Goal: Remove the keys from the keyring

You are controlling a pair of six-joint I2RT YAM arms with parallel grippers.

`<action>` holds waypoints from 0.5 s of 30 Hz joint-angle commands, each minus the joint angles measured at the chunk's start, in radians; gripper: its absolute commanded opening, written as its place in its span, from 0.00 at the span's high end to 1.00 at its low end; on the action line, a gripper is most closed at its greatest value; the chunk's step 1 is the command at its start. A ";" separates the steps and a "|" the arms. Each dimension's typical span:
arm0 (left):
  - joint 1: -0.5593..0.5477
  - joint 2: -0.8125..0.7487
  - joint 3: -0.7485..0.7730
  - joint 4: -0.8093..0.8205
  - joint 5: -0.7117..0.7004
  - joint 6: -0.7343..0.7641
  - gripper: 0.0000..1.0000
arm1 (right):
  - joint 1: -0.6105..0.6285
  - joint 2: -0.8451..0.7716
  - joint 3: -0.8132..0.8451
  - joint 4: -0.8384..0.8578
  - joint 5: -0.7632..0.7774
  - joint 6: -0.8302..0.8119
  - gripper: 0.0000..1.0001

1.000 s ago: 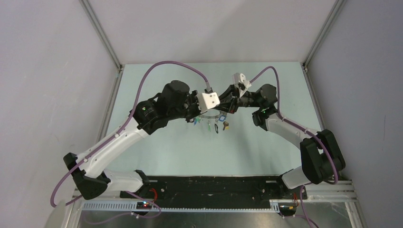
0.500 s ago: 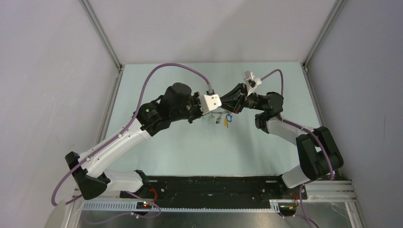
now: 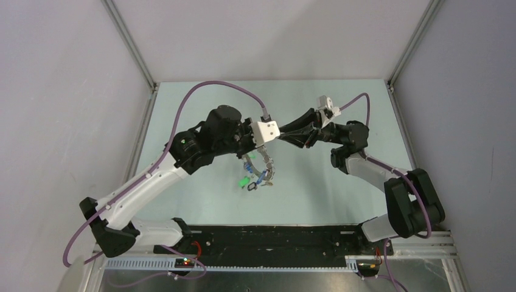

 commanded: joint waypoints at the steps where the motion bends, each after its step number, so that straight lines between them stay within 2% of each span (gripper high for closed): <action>1: 0.000 -0.060 0.032 0.050 0.018 0.038 1.00 | 0.011 -0.062 0.027 -0.099 -0.041 -0.140 0.66; 6: -0.002 -0.071 0.031 0.050 0.025 0.047 1.00 | 0.055 -0.115 0.069 -0.373 -0.020 -0.395 0.65; 11: -0.012 -0.079 0.026 0.050 0.040 0.069 1.00 | 0.128 -0.155 0.128 -0.702 0.067 -0.669 0.65; 15: -0.027 -0.078 0.022 0.051 0.021 0.084 1.00 | 0.175 -0.165 0.164 -0.811 0.126 -0.767 0.65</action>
